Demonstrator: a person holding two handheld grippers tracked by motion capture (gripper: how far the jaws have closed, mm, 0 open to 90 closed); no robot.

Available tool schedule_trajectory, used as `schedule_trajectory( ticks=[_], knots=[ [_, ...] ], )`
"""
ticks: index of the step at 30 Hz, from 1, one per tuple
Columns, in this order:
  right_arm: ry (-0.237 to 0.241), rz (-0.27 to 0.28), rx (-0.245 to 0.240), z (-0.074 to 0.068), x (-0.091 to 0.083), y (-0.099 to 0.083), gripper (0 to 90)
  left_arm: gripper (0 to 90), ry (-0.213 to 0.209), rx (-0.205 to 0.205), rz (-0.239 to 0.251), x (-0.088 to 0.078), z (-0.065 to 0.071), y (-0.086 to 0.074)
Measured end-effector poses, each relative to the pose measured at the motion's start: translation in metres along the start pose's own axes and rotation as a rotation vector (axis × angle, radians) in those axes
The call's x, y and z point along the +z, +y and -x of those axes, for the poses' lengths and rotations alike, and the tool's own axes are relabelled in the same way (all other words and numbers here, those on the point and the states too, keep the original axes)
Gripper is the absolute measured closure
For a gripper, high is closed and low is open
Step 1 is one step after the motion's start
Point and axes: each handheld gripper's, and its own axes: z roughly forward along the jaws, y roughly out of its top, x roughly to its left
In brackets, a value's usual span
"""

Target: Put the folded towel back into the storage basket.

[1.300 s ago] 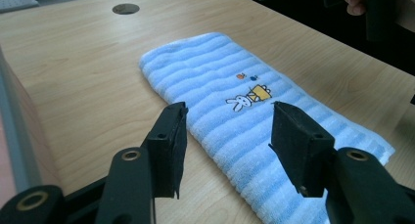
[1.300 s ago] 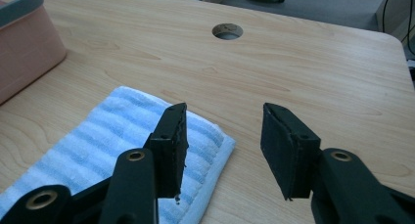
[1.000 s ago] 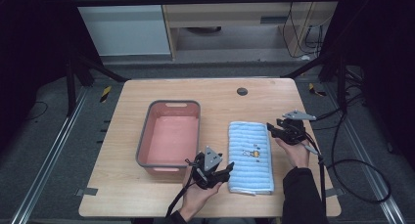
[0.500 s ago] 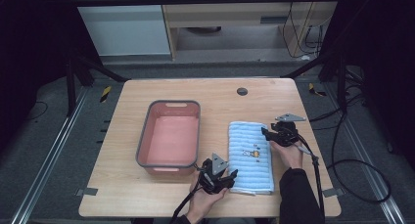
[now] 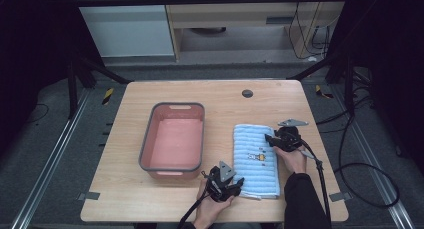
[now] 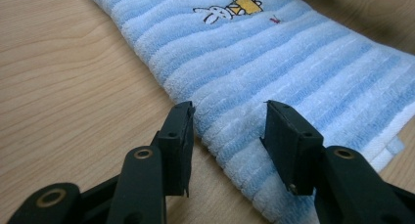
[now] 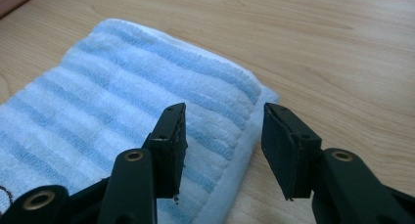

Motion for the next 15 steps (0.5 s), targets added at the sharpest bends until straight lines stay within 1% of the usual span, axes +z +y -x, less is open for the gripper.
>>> schedule_trajectory(
  ticks=[1,4,6,7,8,9,11,12,13,15],
  knots=[
    [0.005,-0.011,0.0,-0.0009,0.0026,-0.001,52.1,53.4,-0.003,-0.007,-0.006,0.0003,-0.0003,-0.0001],
    [0.008,-0.021,0.005,-0.0014,0.0041,-0.0021,53.2,52.9,-0.003,-0.01,-0.019,0.0012,-0.0013,0.0002],
    [0.013,-0.024,0.008,-0.0018,0.0041,-0.0021,54.1,53.0,0.001,-0.01,-0.019,0.0014,-0.0006,0.0002],
    [0.009,-0.027,-0.002,-0.002,0.0051,-0.0027,54.7,53.1,0.006,-0.005,-0.02,0.0015,0.0,0.0003],
    [0.011,-0.031,0.005,-0.0029,0.0058,-0.0034,56.0,53.7,0.014,0.002,-0.021,0.0015,0.0018,0.0002],
    [0.011,-0.031,0.005,-0.0029,0.0058,-0.0034,56.0,54.0,0.014,0.002,-0.021,0.0015,0.0018,0.0002],
    [0.014,-0.034,0.017,-0.0028,0.0065,-0.004,57.9,54.1,0.019,-0.004,-0.02,0.0016,0.0027,0.0],
    [0.02,-0.036,0.035,-0.0025,0.0069,-0.0044,59.7,54.4,0.02,-0.006,-0.018,0.0017,0.0031,-0.0002],
    [0.02,-0.036,0.035,-0.0025,0.0069,-0.0044,59.7,55.3,0.02,-0.006,-0.018,0.0017,0.0031,-0.0002],
    [0.032,-0.039,0.056,-0.002,0.0072,-0.0046,62.2,56.6,0.014,-0.011,-0.017,0.0017,0.0039,-0.0003]
  ],
)
